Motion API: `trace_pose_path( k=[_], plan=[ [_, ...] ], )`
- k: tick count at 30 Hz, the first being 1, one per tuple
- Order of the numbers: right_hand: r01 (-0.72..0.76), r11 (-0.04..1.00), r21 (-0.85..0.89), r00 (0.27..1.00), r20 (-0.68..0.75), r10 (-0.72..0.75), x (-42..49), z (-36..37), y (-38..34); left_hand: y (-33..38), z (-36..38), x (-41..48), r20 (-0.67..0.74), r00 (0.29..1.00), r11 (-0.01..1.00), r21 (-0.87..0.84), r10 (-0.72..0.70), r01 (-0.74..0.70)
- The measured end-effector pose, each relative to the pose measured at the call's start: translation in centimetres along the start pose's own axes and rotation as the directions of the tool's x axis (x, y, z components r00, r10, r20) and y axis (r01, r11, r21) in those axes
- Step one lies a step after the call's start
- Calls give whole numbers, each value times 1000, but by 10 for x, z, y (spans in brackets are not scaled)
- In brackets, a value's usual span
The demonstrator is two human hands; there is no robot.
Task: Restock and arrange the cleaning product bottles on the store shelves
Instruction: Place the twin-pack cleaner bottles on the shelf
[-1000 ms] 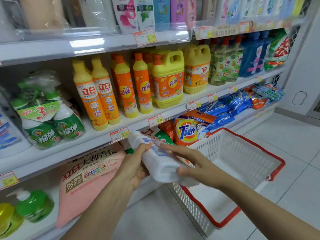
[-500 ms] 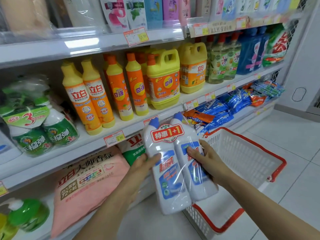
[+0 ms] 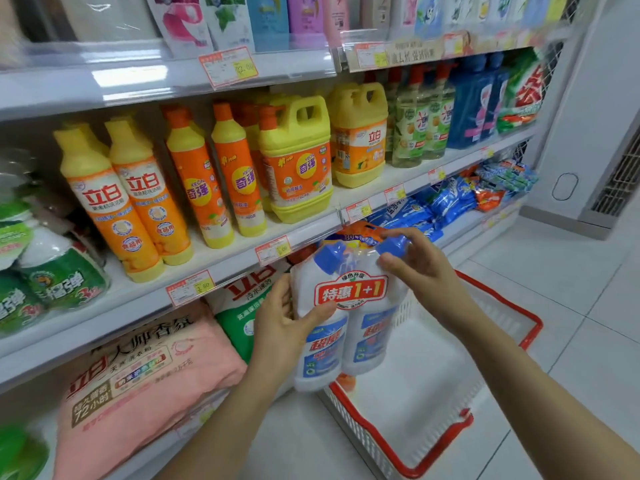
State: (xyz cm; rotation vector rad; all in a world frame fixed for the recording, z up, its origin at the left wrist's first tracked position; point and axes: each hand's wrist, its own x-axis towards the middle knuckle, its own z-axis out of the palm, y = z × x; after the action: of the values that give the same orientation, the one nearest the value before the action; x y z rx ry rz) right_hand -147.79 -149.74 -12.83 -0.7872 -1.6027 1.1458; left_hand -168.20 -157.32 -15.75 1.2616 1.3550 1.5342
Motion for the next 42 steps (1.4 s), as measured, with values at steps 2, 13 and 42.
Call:
trace_pose_path(
  k=[2, 13, 42],
  plan=[
    [71, 997, -19, 996, -54, -72, 0, -12, 7, -7, 9, 4, 36, 999, 1000, 16, 15, -16],
    [-7, 990, -144, 997, -77, -4, -15, -46, 84, -84, 45, 17, 82, 993, 924, 380, -85, 47],
    [-291, 687, -666, 905, 41, 423, -40, -17, 133, -98, -24, -19, 386, 921, 574, 768, -60, -285]
  ],
)
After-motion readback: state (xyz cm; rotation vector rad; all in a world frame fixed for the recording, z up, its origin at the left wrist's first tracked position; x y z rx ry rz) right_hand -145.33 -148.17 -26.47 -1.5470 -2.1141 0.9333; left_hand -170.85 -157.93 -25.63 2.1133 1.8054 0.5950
